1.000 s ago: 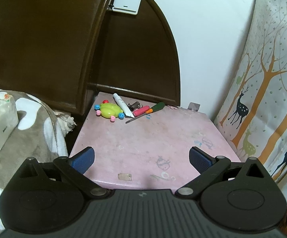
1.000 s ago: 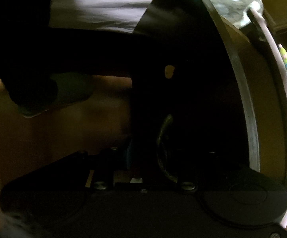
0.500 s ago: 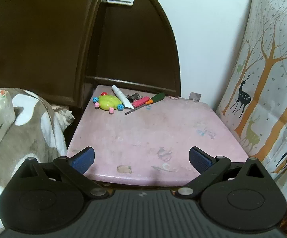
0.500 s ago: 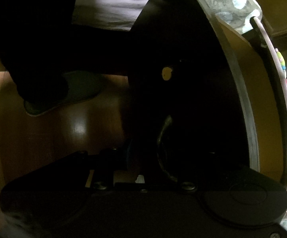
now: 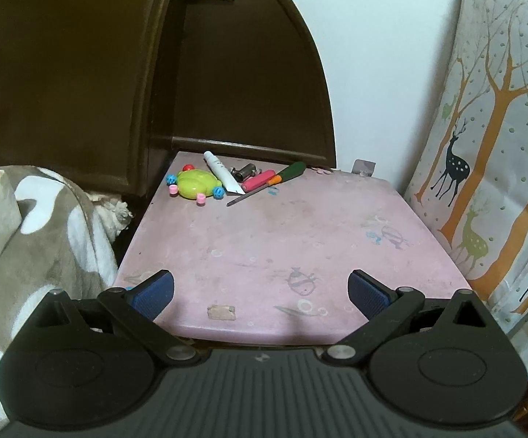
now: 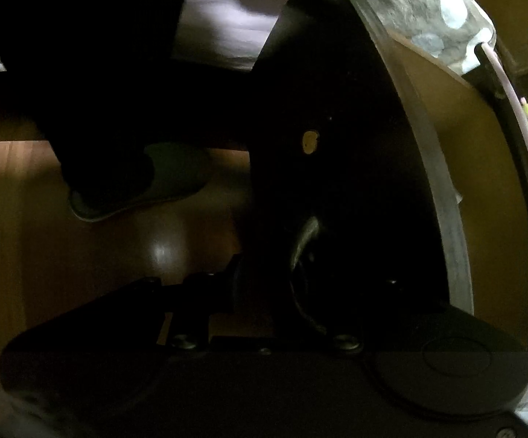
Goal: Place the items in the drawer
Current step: 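Pull the drawer open with the right tool while the left tool grasps the green toy ball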
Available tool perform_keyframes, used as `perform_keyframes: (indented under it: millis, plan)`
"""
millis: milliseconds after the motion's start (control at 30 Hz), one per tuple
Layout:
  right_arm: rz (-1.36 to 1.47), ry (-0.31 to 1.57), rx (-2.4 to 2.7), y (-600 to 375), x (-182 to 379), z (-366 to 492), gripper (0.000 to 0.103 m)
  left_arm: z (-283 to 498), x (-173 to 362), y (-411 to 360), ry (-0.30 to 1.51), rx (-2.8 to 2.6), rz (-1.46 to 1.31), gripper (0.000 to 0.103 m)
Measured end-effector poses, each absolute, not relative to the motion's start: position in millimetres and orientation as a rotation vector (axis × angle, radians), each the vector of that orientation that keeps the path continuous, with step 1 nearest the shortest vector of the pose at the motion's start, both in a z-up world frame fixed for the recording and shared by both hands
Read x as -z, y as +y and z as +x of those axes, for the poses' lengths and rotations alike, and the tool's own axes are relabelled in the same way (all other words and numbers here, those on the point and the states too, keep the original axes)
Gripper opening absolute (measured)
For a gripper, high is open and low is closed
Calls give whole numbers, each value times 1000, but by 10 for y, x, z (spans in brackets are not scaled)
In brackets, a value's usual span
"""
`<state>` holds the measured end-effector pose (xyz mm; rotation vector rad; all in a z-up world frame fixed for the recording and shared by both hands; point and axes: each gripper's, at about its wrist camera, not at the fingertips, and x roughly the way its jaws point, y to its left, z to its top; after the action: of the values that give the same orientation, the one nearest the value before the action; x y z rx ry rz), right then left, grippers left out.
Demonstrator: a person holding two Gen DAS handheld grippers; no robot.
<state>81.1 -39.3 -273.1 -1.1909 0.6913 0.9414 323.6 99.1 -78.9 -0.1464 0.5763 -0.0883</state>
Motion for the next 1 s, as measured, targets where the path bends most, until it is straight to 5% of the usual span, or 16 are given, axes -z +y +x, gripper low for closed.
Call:
perform_keyframes:
  millis: [667, 900, 1000]
  plan:
    - [-1128, 622, -938, -495, 2710, 731, 40, 3687, 841, 1006, 515, -9, -60, 102]
    - [-1142, 555, -964, -503, 2845, 647, 64, 4426, 977, 1045, 589, -44, -15, 102]
    - [-1135, 557, -967, -492, 2845, 653, 66, 4743, 1064, 1062, 590, -56, 1, 102]
